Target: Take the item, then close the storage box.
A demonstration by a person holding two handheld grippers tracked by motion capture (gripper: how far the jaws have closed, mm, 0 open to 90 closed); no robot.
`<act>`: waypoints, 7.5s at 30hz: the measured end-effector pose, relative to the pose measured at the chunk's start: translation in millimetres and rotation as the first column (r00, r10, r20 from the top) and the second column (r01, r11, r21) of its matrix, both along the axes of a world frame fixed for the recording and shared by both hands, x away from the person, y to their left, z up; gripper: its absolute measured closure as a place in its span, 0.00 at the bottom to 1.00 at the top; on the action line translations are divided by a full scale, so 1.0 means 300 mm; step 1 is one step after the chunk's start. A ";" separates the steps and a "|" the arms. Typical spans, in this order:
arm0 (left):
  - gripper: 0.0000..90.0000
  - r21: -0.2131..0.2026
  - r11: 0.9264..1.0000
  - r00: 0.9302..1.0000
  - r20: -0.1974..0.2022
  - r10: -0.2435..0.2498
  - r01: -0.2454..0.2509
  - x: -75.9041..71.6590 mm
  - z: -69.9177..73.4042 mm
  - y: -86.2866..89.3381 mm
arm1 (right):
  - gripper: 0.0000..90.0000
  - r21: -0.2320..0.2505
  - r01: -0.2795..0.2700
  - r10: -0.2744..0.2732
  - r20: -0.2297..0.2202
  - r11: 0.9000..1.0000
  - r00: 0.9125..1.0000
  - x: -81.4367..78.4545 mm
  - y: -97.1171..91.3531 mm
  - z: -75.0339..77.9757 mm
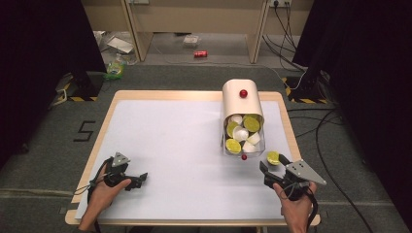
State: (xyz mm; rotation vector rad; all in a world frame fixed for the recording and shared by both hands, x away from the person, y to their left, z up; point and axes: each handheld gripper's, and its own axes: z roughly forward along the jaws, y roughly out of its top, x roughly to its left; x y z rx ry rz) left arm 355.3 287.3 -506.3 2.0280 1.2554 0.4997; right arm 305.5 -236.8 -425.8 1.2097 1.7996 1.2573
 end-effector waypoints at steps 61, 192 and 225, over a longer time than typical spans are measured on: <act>0.00 -0.003 1.000 1.000 -0.001 -0.001 0.001 0.000 0.000 0.001 | 0.33 -0.009 -0.013 0.013 0.017 1.000 1.000 0.011 0.027 0.011; 0.00 0.002 1.000 1.000 -0.001 0.001 -0.001 0.000 0.000 -0.001 | 0.26 -0.027 0.050 -0.048 0.043 0.998 0.998 0.281 0.118 0.043; 0.00 0.000 1.000 1.000 0.000 0.003 -0.003 0.000 0.000 -0.002 | 0.25 -0.029 0.062 -0.061 0.047 0.998 0.997 0.321 0.129 0.050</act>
